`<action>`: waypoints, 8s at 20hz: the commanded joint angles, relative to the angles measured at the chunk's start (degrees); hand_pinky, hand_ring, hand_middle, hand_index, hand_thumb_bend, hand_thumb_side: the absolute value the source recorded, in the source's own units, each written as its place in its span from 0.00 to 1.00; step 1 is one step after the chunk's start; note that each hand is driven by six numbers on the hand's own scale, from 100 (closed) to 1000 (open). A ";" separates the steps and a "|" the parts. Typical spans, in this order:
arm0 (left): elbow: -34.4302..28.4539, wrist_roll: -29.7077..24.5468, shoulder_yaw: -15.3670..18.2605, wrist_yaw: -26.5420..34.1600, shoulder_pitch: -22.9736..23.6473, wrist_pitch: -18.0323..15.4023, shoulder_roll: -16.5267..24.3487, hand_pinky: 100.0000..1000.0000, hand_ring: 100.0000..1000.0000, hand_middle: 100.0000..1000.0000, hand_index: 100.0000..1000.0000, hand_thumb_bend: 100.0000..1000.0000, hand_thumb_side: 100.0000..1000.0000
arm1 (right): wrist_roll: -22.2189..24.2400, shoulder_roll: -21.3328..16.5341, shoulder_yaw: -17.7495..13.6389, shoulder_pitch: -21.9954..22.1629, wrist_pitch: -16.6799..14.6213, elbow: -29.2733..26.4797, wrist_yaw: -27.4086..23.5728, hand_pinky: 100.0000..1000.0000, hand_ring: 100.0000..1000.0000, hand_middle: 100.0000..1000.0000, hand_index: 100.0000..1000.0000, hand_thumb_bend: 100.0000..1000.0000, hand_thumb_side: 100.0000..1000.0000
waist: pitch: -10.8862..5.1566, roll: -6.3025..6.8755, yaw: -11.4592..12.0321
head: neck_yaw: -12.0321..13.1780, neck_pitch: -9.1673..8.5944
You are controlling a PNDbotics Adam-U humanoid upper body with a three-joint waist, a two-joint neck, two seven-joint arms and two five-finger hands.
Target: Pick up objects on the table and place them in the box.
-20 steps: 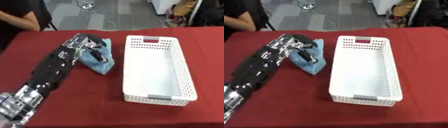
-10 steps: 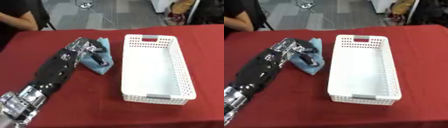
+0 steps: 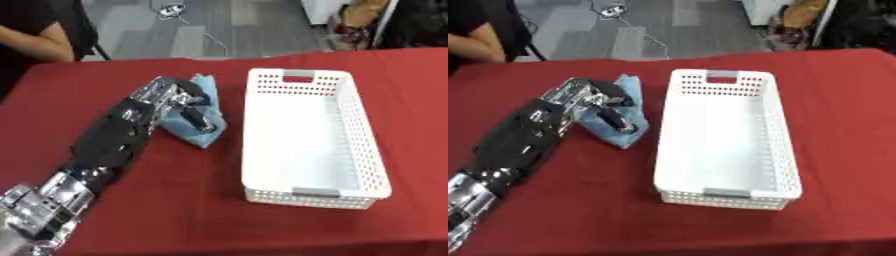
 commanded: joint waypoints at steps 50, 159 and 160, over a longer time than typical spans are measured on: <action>-26.88 2.83 1.54 33.97 -9.00 13.40 16.93 0.00 0.00 0.00 0.00 0.00 0.38 | -0.57 -1.50 -0.50 0.33 0.40 -0.89 0.66 0.82 0.86 0.82 0.95 0.00 1.00 | -1.90 0.14 0.52 | -0.49 -0.09; -60.81 75.35 24.19 46.20 35.79 6.99 -1.75 0.52 0.68 0.84 0.84 0.00 0.77 | -2.08 -1.20 -1.55 0.01 0.23 -0.89 2.16 0.82 0.86 0.82 0.94 0.00 1.00 | -0.91 -0.62 3.59 | -2.07 -0.09; -60.84 75.09 24.00 46.09 35.72 6.92 -1.70 0.53 0.68 0.84 0.84 0.00 0.77 | -2.06 -1.20 -1.56 0.05 0.22 -0.89 2.14 0.82 0.86 0.82 0.94 0.00 1.00 | -0.90 -0.64 3.53 | -1.98 -0.09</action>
